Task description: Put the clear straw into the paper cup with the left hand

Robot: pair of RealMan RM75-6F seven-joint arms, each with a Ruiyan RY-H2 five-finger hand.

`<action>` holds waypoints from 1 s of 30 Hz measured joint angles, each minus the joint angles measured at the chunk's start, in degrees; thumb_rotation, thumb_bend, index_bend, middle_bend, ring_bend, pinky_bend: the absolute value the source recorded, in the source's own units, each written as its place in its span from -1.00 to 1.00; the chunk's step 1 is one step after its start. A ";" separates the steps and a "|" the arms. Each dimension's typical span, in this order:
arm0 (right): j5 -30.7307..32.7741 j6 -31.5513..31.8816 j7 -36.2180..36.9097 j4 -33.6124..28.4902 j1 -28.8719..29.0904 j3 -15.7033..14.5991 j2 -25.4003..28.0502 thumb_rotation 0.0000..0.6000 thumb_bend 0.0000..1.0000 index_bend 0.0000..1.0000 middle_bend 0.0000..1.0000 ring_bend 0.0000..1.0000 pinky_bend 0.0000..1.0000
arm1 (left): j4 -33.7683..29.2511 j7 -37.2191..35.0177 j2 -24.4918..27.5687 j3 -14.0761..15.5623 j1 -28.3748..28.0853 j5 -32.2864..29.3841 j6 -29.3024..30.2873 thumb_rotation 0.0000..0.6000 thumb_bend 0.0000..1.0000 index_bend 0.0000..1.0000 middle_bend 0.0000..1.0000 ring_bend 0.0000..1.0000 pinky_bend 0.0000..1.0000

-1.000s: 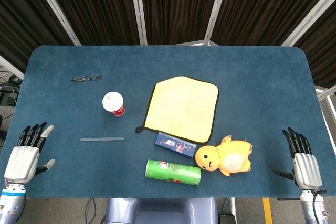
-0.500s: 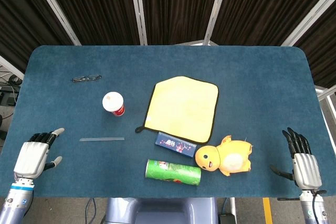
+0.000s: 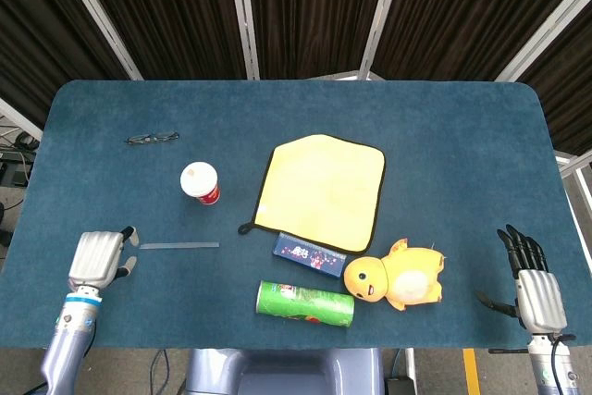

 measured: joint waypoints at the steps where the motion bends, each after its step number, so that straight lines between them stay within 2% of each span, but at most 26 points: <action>1: 0.04 -0.03 0.07 -0.03 0.00 0.01 0.02 1.00 -0.85 -1.00 -1.00 -1.00 -1.00 | -0.25 1.57 -0.61 -0.49 -0.73 -1.57 -0.59 1.00 -0.27 -0.03 1.00 0.82 0.54; 10: 0.29 -0.33 0.65 -0.30 0.02 0.05 0.22 1.00 -0.85 -1.00 -1.00 -1.00 -1.00 | -1.15 10.56 -5.44 -3.26 -6.31 -12.83 -4.35 1.00 -0.24 -0.04 1.00 0.82 0.54; 16: 0.46 -0.55 0.96 -0.47 0.05 0.09 0.32 1.00 -0.85 -1.00 -1.00 -1.00 -1.00 | 0.42 14.39 -9.70 -3.78 -9.75 -17.23 -5.14 1.00 -0.24 -0.05 1.00 0.82 0.54; 30: 0.49 -0.66 1.32 -0.63 0.07 0.09 0.45 1.00 -0.86 -1.00 -1.00 -1.00 -1.00 | 4.37 17.80 -14.78 -3.02 -13.79 -21.43 -3.85 1.00 -0.24 -0.04 1.00 0.82 0.54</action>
